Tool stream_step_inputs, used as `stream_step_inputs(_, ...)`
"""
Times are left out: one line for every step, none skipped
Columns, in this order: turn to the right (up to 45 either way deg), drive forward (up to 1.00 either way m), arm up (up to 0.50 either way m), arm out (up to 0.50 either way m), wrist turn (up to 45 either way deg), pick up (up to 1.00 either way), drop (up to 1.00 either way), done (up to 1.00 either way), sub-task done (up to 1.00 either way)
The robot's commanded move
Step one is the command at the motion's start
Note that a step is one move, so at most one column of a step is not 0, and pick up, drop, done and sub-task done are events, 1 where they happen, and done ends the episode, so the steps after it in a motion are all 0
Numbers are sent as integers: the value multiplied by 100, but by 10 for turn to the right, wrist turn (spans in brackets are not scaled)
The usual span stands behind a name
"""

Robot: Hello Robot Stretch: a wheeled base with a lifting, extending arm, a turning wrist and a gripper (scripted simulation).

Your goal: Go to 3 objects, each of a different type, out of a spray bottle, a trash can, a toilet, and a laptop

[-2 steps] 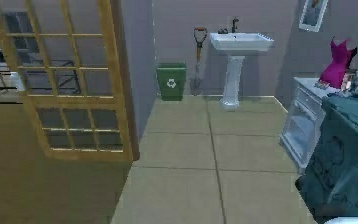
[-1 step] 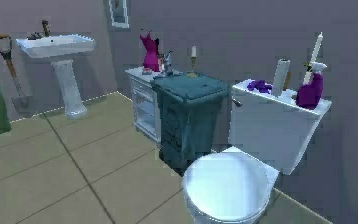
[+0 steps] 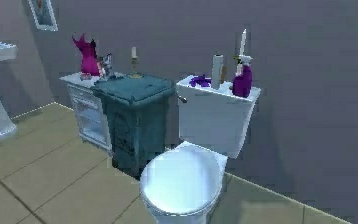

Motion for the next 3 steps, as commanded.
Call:
stream_step_inputs(0, 0, 0, 0, 0, 0, 0, 0, 100)
stream_step_inputs(450, 0, 0, 0, 0, 0, 0, 0, 0)
stream_step_inputs(0, 60, 0, 0, 0, 0, 0, 0, 0)
